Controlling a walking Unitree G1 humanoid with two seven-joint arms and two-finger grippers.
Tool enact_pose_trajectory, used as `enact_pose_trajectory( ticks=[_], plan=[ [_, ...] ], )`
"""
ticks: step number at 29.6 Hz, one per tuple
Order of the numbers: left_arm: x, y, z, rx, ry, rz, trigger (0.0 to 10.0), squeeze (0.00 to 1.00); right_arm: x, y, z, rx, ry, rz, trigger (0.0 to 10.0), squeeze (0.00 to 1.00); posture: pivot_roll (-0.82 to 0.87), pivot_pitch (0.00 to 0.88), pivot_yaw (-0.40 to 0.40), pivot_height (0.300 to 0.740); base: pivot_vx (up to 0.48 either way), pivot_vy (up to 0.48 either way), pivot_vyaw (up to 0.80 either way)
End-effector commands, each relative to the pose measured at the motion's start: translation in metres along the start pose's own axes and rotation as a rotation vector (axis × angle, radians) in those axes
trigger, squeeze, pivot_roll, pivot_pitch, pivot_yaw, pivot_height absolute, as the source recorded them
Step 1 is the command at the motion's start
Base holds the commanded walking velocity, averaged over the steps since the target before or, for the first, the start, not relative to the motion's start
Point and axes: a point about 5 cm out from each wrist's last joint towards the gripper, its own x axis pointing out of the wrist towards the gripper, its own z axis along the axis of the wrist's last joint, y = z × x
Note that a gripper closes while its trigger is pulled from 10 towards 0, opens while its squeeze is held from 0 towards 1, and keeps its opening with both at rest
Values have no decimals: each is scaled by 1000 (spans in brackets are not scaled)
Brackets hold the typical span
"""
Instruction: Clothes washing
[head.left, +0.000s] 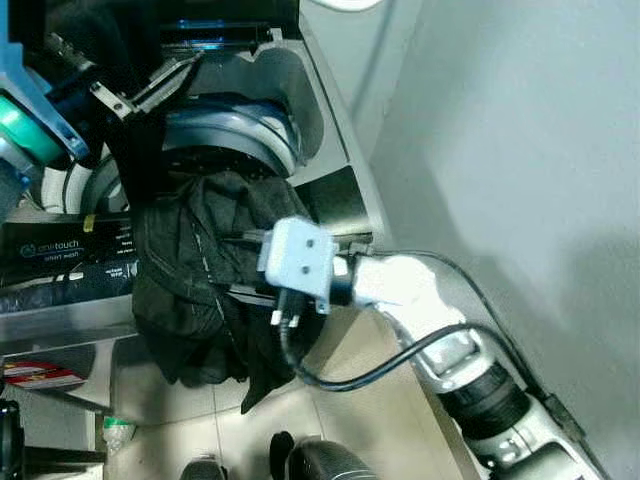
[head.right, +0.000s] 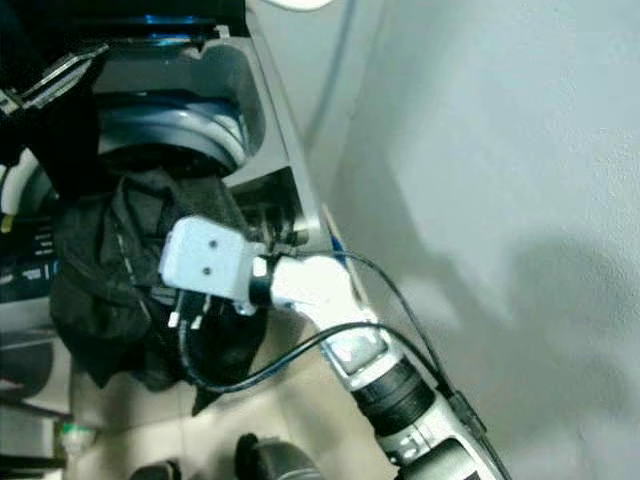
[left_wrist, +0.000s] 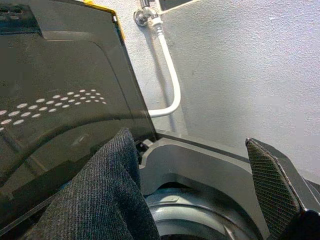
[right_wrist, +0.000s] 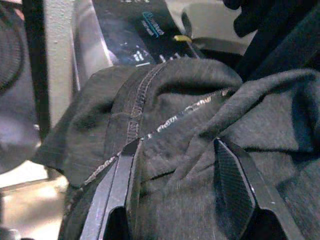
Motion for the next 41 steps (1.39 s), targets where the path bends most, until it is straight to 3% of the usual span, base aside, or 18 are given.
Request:
enact_pose_trajectory(
  ticks=[1, 8, 9, 10, 11, 32, 38, 39, 41],
  plan=[
    [3, -2, 6, 14, -34, -16, 10000, 0, 2, 1, -14, -38, 83, -47, 10000, 0, 139, 145, -28, 740, 0, 0, 0],
    [1, 0, 4, 7, -37, -20, 10000, 0, 3, 13, -24, -39, 132, 1, 9922, 0, 138, 148, -30, 740, 0, 0, 0],
    [1, 1, 4, 6, -38, -20, 10000, 0, 3, 16, -26, -15, 134, 27, 5373, 0, 138, 148, -30, 740, 0, 0, 0],
    [1, 1, 4, 6, -38, -20, 10000, 0, 3, 16, -26, -15, 134, 27, 5373, 0, 138, 148, -30, 740, 0, 0, 0],
    [1, 1, 3, 5, -38, -20, 10000, 0, 2, 19, -26, -3, 133, 38, 0, 0, 138, 148, -30, 740, 0, 0, 0],
    [-3, 2, -6, -8, -32, -14, 10000, 0, 0, 16, -26, 53, 94, -14, 0, 0, 125, 139, -38, 740, 0, 0, 0],
    [-3, 2, -5, -10, -42, -17, 10000, 0, 1, 5, -18, 73, 50, -71, 0, 0, 124, 134, -39, 740, 0, 0, 0],
    [-3, 2, -2, -11, -58, -18, 10000, 0, 4, -6, -12, 74, 20, -125, 0, 0, 124, 134, -39, 740, 0, 0, 0],
    [-3, 2, -2, -11, -58, -18, 10000, 0, 4, -6, -12, 74, 20, -125, 0, 0, 124, 134, -39, 740, 0, 0, 0]
  ],
)
